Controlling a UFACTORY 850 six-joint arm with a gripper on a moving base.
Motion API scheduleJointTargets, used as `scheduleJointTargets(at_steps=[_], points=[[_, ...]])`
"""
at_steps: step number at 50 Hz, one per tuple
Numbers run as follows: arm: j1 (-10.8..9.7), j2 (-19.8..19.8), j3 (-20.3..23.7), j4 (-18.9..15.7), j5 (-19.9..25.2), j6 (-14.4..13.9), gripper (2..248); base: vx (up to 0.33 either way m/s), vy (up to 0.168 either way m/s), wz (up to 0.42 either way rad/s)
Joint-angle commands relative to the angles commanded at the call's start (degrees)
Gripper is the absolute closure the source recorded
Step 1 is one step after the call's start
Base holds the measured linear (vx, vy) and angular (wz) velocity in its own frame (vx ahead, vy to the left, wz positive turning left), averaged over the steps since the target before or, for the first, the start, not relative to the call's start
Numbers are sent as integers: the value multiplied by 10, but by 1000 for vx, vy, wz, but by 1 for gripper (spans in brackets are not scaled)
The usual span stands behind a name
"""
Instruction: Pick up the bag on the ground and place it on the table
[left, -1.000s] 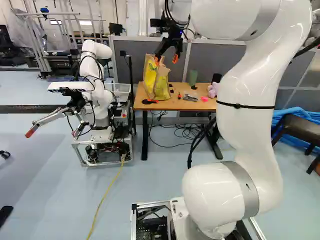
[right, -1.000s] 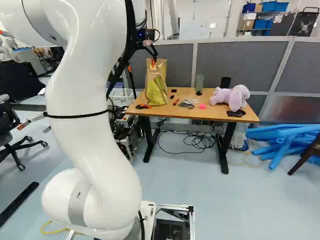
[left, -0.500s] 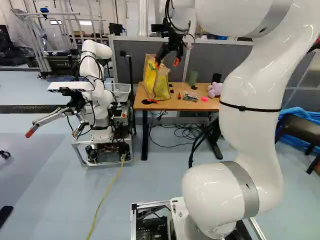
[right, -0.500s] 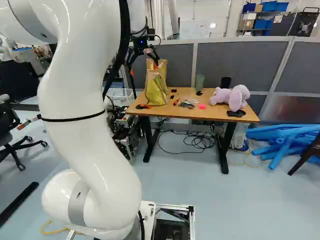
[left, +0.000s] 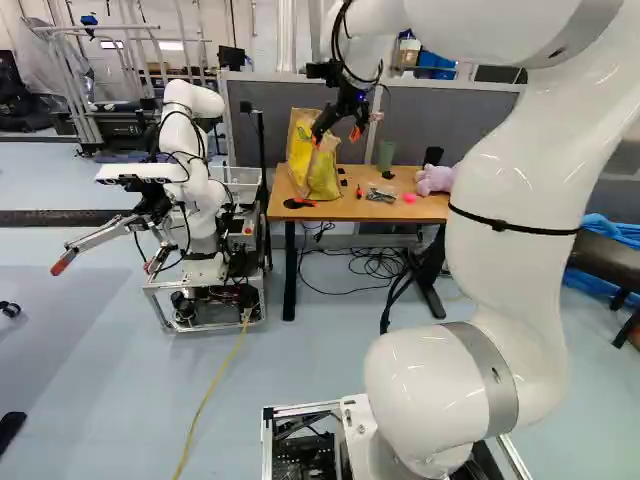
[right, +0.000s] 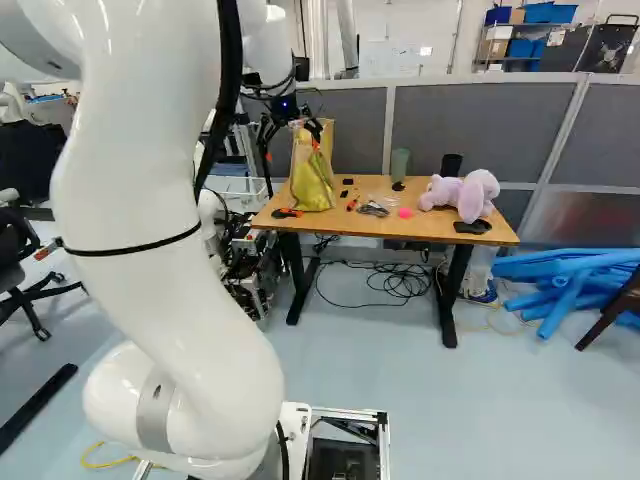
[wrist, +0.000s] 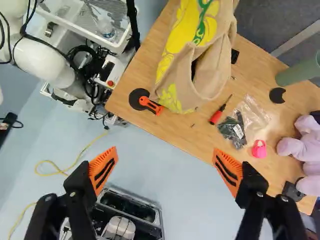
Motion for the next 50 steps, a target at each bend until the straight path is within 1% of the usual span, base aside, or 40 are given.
scheduleJointTargets(at_steps=[19,50], points=[[-1,42,111,-10,133,39,3,0,0,0],[-2,120,319,-28,381,112,3,0,0,0]])
